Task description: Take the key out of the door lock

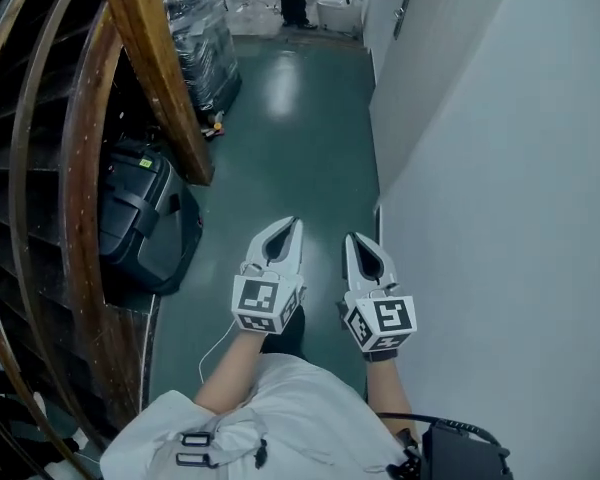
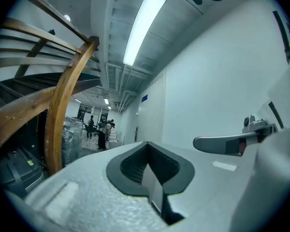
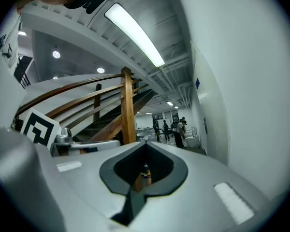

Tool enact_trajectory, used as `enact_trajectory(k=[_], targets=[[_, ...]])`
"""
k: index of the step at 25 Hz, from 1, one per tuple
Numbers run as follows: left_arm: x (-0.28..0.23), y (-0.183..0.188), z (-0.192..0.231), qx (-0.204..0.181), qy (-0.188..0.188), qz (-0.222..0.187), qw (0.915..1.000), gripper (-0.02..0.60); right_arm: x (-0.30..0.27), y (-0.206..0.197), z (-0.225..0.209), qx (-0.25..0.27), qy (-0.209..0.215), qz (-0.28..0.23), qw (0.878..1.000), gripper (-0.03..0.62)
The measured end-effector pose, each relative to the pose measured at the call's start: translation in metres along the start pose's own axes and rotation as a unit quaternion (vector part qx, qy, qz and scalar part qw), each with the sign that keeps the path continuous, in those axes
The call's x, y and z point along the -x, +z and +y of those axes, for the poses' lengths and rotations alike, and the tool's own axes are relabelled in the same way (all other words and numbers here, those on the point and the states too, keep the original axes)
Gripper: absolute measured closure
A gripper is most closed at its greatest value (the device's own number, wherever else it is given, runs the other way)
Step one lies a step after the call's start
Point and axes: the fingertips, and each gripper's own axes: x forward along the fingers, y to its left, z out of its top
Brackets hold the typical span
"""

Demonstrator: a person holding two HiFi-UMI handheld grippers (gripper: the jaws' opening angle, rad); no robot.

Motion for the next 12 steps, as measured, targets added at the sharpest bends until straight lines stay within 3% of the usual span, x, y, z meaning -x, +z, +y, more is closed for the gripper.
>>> enact_trajectory(k=[5,12], targets=[[-0.127,0.013,0.042,0.009,-0.020,-0.021,0.9995,0.581,-0.107,0.023,-0.077,0.021,-0.020,0.002,1.000,0.592],[-0.251,0.039,0.117,0.020,-0.013,-0.032,0.9992,0.581,-0.250,0.046,-0.124,0.027,0.013,0.017,0.999,0.592]])
